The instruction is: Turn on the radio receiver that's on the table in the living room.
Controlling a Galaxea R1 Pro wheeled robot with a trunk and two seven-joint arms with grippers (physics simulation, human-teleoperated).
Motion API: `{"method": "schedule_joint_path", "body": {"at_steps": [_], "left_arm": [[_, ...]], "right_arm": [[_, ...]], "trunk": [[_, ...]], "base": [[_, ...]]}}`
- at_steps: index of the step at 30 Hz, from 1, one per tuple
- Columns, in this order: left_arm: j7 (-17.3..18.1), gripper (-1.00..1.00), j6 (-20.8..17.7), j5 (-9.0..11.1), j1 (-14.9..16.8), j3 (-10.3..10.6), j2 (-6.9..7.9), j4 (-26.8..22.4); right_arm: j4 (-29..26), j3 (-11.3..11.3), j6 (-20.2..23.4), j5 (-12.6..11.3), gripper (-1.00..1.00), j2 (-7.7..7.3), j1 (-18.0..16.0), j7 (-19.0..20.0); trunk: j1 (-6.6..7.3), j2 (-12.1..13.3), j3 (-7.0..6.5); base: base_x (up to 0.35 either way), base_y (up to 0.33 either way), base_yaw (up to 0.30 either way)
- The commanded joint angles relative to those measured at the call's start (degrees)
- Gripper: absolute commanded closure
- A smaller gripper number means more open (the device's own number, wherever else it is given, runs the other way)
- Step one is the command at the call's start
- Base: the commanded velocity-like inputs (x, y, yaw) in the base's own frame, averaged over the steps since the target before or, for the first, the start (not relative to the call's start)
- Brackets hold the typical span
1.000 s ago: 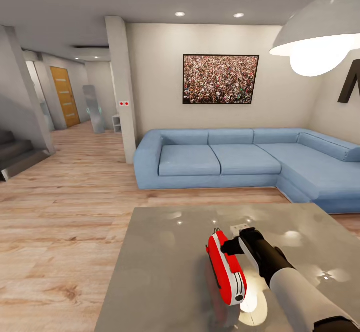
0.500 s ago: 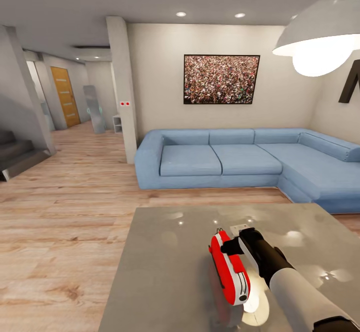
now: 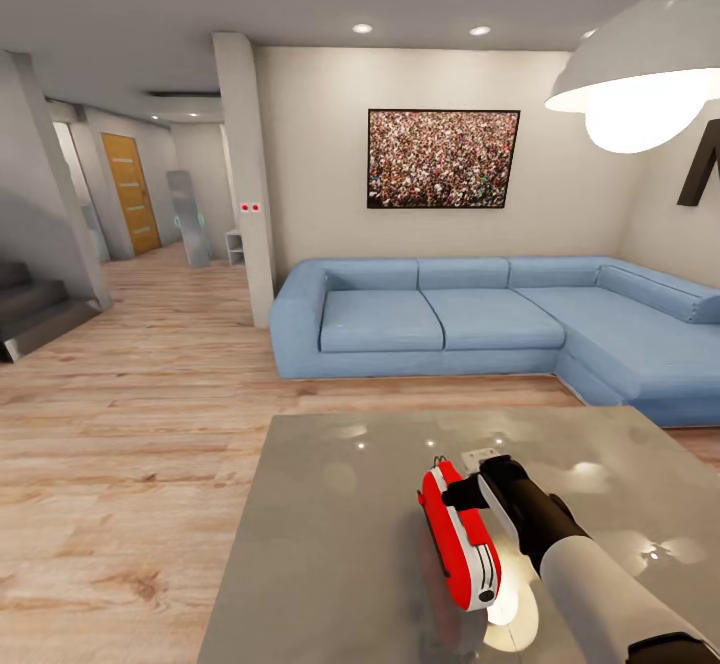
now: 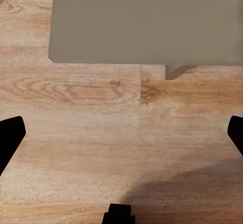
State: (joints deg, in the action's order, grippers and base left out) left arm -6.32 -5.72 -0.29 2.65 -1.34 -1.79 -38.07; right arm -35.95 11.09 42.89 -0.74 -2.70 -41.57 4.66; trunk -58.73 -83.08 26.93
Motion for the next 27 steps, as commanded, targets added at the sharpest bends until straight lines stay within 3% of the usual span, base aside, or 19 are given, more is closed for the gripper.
{"method": "schedule_joint_path", "body": {"at_steps": [1,22,27], "left_arm": [[0.00,-1.00,0.00,-0.02,-0.01,0.01,0.01,0.00],[0.43,-1.00,0.07,0.51,0.01,0.02,-0.47,-0.08],[0.43,-1.00,0.02,0.63,0.01,0.02,-0.57,-0.08]], "right_arm": [[0.00,-0.01,0.00,-0.02,-1.00,-0.03,0.00,0.00],[0.09,-0.01,0.00,-0.21,-1.00,-0.35,0.00,0.00],[0.09,0.04,0.00,-0.22,-1.00,-0.34,0.00,0.00]], "trunk": [[0.00,0.00,0.00],[0.00,0.00,0.00],[-1.10,-2.01,0.90]], "base": [[0.000,0.000,0.000],[0.000,0.000,0.000],[0.000,0.000,0.000]]}}
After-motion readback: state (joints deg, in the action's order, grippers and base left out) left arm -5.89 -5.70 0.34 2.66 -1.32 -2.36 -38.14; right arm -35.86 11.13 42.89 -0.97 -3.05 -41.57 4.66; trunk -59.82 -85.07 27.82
